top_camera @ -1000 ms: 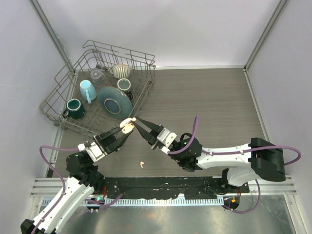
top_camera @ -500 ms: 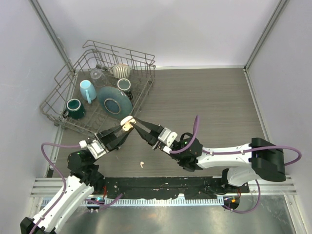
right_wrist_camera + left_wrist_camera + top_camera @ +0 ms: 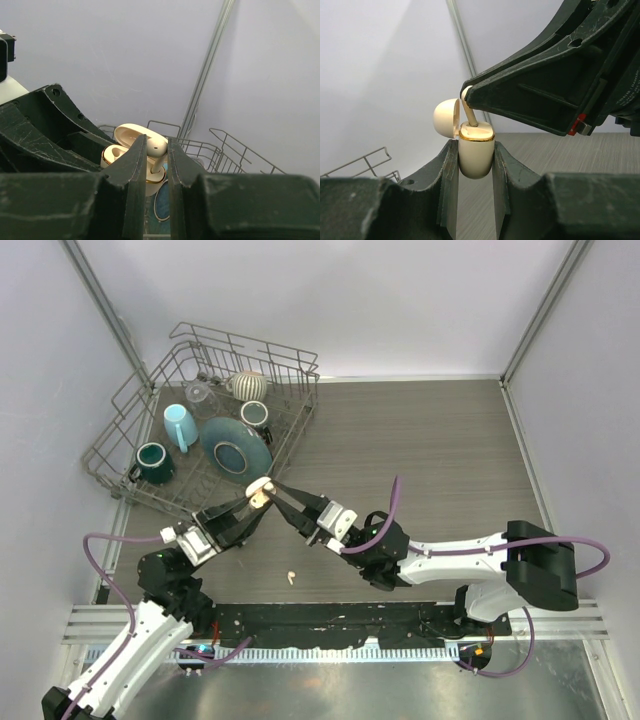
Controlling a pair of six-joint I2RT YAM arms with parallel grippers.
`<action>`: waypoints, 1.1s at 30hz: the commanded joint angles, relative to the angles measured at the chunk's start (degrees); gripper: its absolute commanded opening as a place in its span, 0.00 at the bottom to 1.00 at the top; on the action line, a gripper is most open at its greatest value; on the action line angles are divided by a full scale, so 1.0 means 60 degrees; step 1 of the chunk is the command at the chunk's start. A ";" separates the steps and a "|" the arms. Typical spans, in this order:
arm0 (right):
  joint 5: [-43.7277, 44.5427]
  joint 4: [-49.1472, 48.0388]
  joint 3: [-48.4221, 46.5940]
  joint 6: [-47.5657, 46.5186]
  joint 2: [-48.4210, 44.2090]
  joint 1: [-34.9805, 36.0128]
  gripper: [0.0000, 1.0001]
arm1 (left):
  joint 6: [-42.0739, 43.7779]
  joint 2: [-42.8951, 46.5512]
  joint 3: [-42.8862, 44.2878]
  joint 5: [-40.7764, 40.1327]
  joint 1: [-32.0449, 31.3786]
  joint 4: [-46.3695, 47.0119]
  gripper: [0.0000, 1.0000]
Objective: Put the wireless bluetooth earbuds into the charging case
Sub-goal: Place the earbud in the charging case.
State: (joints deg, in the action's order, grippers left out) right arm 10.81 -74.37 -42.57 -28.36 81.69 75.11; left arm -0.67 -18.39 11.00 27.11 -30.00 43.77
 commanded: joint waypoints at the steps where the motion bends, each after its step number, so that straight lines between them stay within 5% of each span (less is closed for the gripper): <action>1: 0.0147 -0.2195 -0.0376 -0.0137 0.0066 -0.0140 0.01 | -0.0153 0.0223 0.0246 0.0081 -0.0039 0.0528 0.00; 19: -0.0321 -0.1464 0.0166 -0.0034 -0.0036 -0.0229 0.01 | -0.1280 -0.0054 0.0085 -0.1266 -0.0039 0.1903 0.00; 33: -0.1054 0.0175 -0.0068 0.0317 -0.0416 -0.0229 0.01 | -0.1047 -0.0186 0.0099 -0.0638 -0.0039 0.2022 0.00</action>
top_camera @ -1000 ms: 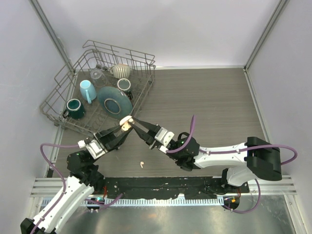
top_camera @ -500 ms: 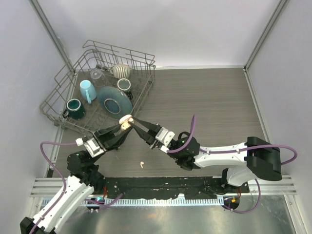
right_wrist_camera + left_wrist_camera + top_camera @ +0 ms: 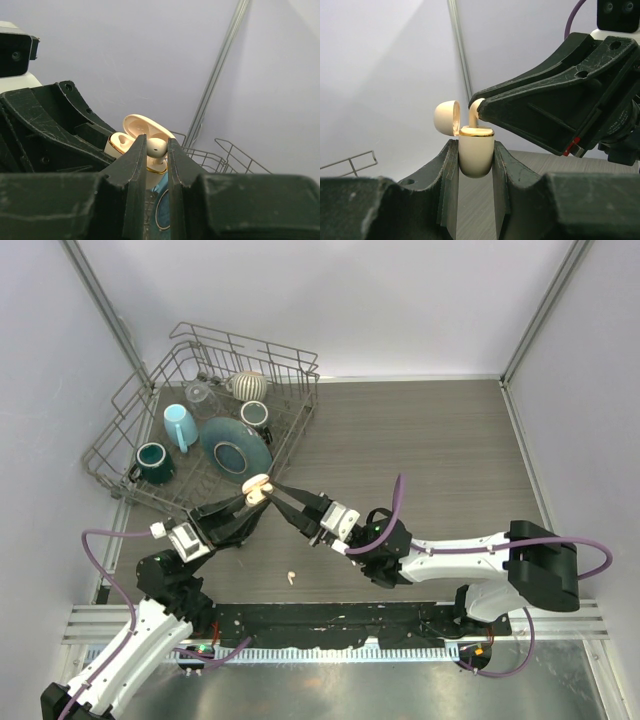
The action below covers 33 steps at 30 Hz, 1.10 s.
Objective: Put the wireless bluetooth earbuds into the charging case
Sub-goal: Place the earbud in the charging case.
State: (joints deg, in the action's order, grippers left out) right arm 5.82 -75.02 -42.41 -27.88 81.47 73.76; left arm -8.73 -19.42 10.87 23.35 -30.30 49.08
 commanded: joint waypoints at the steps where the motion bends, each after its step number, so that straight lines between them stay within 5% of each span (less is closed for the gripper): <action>1: -0.0282 0.0403 -0.0109 0.0266 -0.0409 -0.0003 0.01 | 0.0342 -0.0001 0.0107 0.0018 0.0012 0.1136 0.00; 9: -0.0575 0.1649 -0.0519 0.0560 -0.0615 -0.0017 0.14 | 0.0679 -0.0030 0.0150 0.0297 0.0012 0.0800 0.00; 13: -0.0634 0.1693 -0.0592 0.0706 -0.0556 -0.0017 0.30 | 0.0664 -0.0074 0.0165 0.0312 0.0012 0.0829 0.00; 20: -0.0678 0.1694 -0.0680 0.0823 -0.0454 -0.0003 0.39 | 0.0664 -0.0133 0.0165 0.0283 0.0012 0.0800 0.00; 27: -0.0692 0.1518 -0.0622 0.0998 -0.0526 -0.0017 0.62 | 0.0693 -0.0074 0.0121 0.0151 -0.0003 0.0653 0.00; 33: -0.0663 0.1167 -0.0344 0.1306 -0.0995 -0.0017 0.70 | 0.0898 0.0087 0.0107 -0.0025 0.0012 0.0243 0.00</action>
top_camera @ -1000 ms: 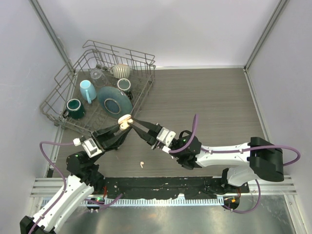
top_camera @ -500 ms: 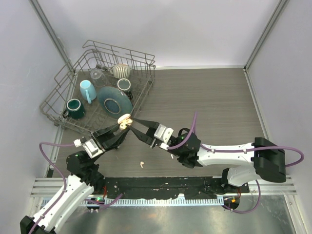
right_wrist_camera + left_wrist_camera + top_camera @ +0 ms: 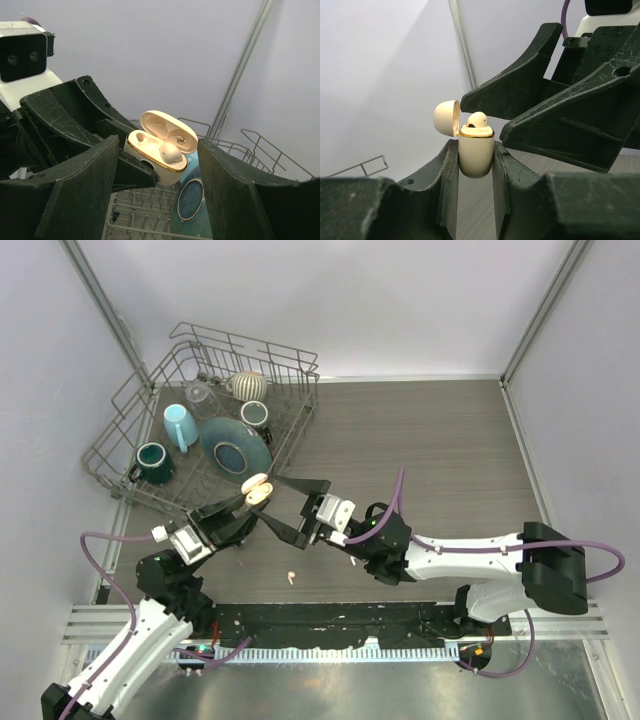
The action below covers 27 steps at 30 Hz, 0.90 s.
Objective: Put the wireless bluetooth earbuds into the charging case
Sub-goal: Place the earbud in the charging case, then pick up the earbud from the center of the board.
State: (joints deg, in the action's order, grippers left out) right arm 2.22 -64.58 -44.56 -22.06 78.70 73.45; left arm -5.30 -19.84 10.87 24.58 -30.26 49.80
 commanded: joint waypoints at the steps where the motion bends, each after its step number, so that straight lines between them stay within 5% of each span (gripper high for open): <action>1: 0.0068 -0.0778 0.0072 0.0381 -0.0634 0.0048 0.70 | 0.0356 0.0200 0.0107 -0.0244 -0.0010 -0.0008 0.00; 7: 0.0698 -0.1088 0.0526 0.0425 -0.1645 0.0048 0.72 | 0.0561 0.0332 0.0092 -0.0332 0.0004 -0.0316 0.00; 12: 0.3771 -0.0169 0.0396 0.1230 -0.2420 0.0034 0.75 | 0.0751 0.0537 0.0092 -0.0346 0.0004 -0.0565 0.00; 16: 0.5998 0.3629 -0.0351 0.2472 -0.2876 -0.0112 0.73 | 0.0839 0.0815 0.0106 -0.0463 0.0004 -0.1018 0.00; 21: 0.6368 0.7710 -0.0762 0.5235 -0.3447 -0.0581 0.62 | 0.1454 0.1254 0.0165 -0.0683 0.0004 -0.1810 0.00; 27: 0.4482 1.0703 -0.0179 0.7733 -0.3536 -0.1314 0.58 | 0.1893 0.1870 0.0472 -0.0859 0.0004 -0.2952 0.00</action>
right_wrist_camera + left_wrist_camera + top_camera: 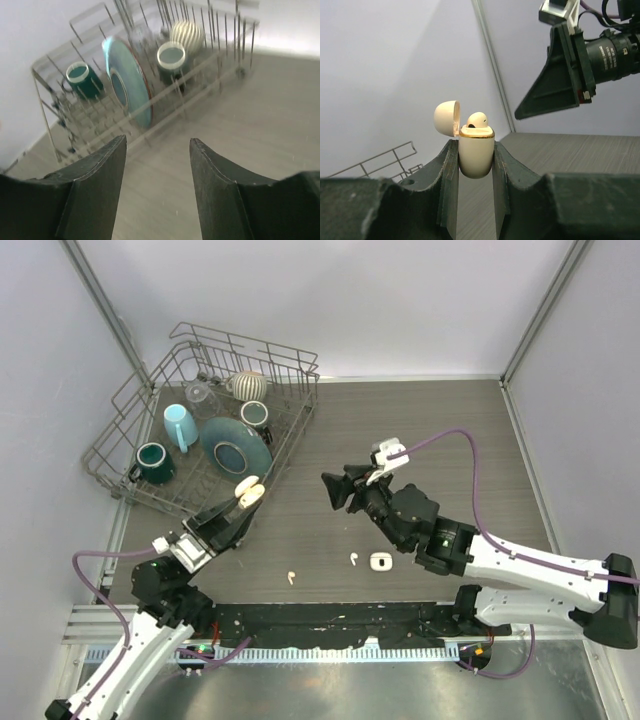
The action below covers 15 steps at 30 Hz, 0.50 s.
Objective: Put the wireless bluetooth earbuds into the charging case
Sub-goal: Pick up the earbud from the center of the board.
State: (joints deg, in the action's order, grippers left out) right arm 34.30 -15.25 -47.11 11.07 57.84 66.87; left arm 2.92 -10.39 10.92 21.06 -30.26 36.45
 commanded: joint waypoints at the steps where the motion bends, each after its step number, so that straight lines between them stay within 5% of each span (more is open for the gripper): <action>1: -0.1347 0.2787 0.0366 0.2764 0.0041 -0.0217 0.58 | 0.0655 0.0427 0.0611 -0.0273 -0.0010 -0.1061 0.00; 8: -0.3340 0.2966 0.0557 0.5330 0.1973 -0.0203 0.59 | 0.0963 0.0882 0.1007 -0.0492 -0.0010 -0.1899 0.00; 15: -0.2978 0.2892 -0.0027 0.6941 0.3409 0.0514 0.60 | 0.1052 0.1029 0.1037 -0.0844 0.0004 -0.2206 0.00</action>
State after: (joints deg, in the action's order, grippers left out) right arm 16.80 2.92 -43.48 43.31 76.88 67.83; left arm 7.99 -4.84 15.18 18.48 -30.26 24.73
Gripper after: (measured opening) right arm 0.596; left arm 0.306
